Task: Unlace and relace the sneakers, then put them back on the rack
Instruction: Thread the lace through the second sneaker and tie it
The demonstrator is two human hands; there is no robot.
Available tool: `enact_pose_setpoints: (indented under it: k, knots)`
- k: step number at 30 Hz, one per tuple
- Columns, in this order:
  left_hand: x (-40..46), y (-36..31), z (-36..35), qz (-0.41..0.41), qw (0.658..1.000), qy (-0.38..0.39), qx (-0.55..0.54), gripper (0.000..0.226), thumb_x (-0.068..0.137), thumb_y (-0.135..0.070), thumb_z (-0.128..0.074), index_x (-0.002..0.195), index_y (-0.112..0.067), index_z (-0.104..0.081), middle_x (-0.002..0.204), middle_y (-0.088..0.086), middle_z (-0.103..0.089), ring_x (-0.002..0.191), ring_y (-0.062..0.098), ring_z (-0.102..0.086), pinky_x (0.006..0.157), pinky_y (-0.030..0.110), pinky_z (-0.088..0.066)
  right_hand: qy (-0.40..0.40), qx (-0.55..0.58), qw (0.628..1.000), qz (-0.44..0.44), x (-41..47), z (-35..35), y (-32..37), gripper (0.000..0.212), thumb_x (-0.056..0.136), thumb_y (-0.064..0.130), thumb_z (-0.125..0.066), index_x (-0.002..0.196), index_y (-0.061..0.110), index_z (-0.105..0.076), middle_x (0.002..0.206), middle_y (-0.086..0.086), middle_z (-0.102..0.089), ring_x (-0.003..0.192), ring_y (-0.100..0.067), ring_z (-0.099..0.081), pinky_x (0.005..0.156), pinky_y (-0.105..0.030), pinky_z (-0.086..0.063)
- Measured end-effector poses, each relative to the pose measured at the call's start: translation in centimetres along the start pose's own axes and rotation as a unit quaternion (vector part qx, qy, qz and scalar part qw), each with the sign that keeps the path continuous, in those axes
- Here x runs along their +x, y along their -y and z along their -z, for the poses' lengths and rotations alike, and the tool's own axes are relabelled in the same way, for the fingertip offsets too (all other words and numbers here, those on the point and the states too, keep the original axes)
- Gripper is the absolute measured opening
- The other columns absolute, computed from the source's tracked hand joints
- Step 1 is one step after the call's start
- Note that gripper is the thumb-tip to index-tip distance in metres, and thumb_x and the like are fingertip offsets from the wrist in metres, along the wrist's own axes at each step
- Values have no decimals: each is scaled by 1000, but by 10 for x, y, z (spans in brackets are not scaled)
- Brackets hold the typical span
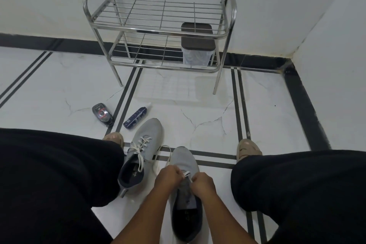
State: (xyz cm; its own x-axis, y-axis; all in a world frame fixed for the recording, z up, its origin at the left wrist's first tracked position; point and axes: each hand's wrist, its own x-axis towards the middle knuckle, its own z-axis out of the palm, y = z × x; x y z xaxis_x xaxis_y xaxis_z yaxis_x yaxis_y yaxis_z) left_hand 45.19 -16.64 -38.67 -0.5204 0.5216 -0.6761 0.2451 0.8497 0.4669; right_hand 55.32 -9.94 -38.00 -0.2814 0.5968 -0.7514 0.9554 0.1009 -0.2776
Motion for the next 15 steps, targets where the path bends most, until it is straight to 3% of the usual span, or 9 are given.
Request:
enact_pose_setpoints:
  k: [3,8,13,15]
  knots:
    - [0,3,-7,39,999,-10,10,26,84,-26,-54,59,-21,-55,82,2,-65,88,20,-63,76,28,-49,2,28,1000,-2,5,2,-3,28,90,20,-52,114,17,-67,117,-8,-65,106,-26,-61,73,-23,-42]
    - [-1,3,-14,58,998,-37,-1,26,82,-25,-52,57,-20,-53,79,2,-65,85,21,-64,68,26,-44,16,46,999,6,10,3,-7,28,92,25,-54,115,19,-68,117,-8,-65,107,-25,-60,74,-22,-41]
    - [-3,-2,-17,48,997,-46,31,19,84,-25,-48,77,-24,-66,92,-1,-69,92,19,-63,84,33,-50,18,56,998,11,14,2,-11,26,92,23,-53,113,18,-68,114,-8,-66,104,-26,-61,74,-22,-42]
    - [-2,-2,-18,45,998,-44,33,19,85,-26,-49,76,-26,-65,92,-2,-69,93,19,-63,85,34,-49,19,62,998,9,15,1,-12,26,92,22,-53,112,17,-69,114,-9,-66,103,-26,-61,73,-23,-43]
